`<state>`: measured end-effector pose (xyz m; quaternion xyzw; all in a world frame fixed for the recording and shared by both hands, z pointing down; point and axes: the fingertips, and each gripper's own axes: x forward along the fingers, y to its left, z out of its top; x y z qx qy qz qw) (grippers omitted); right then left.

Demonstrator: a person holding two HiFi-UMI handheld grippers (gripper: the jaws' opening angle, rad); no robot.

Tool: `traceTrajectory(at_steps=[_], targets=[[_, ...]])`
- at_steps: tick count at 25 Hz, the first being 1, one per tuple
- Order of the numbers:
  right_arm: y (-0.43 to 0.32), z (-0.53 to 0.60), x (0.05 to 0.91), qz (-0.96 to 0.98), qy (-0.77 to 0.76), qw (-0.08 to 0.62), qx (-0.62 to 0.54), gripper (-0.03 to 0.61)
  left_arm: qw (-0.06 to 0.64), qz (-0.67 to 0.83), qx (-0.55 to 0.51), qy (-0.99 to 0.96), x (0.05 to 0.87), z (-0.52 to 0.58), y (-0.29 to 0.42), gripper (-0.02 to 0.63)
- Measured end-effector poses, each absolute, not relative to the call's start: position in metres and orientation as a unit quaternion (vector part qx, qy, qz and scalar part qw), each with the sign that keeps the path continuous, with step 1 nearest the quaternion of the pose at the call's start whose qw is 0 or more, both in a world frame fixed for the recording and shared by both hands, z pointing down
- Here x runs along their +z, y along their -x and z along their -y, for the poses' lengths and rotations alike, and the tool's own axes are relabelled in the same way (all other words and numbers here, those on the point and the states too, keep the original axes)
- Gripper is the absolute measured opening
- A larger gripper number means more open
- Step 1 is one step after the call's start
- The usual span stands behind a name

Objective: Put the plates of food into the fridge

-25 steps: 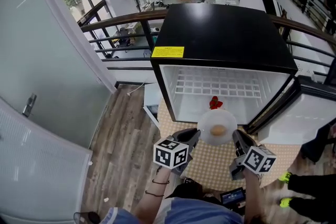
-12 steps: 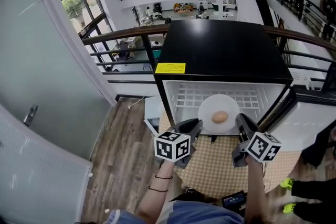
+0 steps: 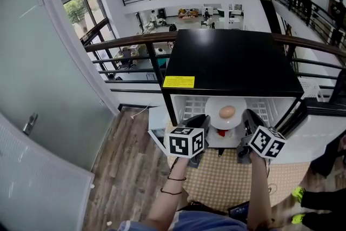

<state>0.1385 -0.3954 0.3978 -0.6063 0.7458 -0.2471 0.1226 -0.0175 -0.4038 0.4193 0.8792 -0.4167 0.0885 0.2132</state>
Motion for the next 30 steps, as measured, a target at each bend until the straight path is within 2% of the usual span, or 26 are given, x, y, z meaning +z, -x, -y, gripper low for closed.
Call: traceTrajectory(at_steps=[9, 14, 17, 30], targets=[[-0.141, 0.425, 0.431, -0.739, 0.617, 0.075, -0.259, 0.038, 0.231, 0.432, 0.152, -0.859, 0.432, 0.431, 0.008, 0.049], [-0.138, 0.433, 0.424, -0.747, 0.624, 0.039, -0.224, 0.038, 0.2, 0.446, 0.166, -0.857, 0.431, 0.441, 0.003, 0.051], [-0.133, 0.437, 0.419, -0.754, 0.622, 0.02, -0.208, 0.038, 0.204, 0.449, 0.158, -0.856, 0.428, 0.444, -0.002, 0.051], [-0.124, 0.407, 0.408, -0.768, 0.606, 0.034, -0.205, 0.038, 0.175, 0.461, 0.119, -0.862, 0.416, 0.42, 0.011, 0.051]])
